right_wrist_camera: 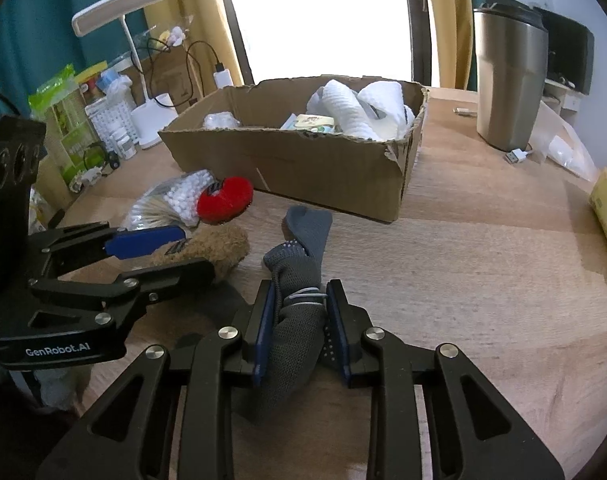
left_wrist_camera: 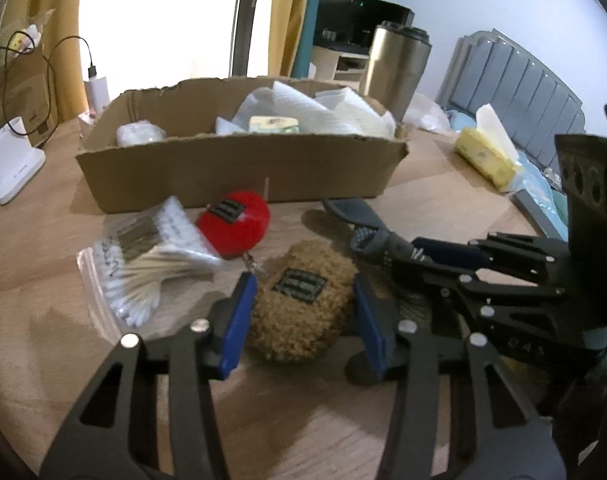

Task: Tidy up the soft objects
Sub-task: 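Grasp the brown plush toy with the left tool while the right tool lifts the sock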

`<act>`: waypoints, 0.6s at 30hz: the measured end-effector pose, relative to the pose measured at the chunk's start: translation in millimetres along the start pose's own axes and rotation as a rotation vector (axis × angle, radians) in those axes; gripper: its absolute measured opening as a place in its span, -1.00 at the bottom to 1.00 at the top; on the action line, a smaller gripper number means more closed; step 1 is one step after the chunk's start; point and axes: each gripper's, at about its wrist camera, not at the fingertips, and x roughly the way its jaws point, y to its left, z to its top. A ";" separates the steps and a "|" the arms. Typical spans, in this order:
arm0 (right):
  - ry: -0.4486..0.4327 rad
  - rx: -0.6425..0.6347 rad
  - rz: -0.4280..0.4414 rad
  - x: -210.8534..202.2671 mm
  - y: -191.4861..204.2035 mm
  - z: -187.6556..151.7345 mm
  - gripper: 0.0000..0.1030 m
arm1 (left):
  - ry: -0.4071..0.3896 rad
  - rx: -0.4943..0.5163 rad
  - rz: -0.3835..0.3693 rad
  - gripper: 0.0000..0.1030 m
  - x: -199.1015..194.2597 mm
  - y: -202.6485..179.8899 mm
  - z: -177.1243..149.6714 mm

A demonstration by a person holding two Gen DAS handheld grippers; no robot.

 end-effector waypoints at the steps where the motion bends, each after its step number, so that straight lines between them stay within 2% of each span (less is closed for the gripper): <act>1: 0.000 0.003 -0.001 -1.6 -0.5 -0.3 -0.46 | -0.005 -0.001 -0.004 -0.03 -2.4 0.3 -0.3; 18: -0.078 -0.059 -0.025 -35.1 22.8 21.5 -0.47 | -0.147 -0.014 -0.011 -0.03 -67.7 9.5 9.2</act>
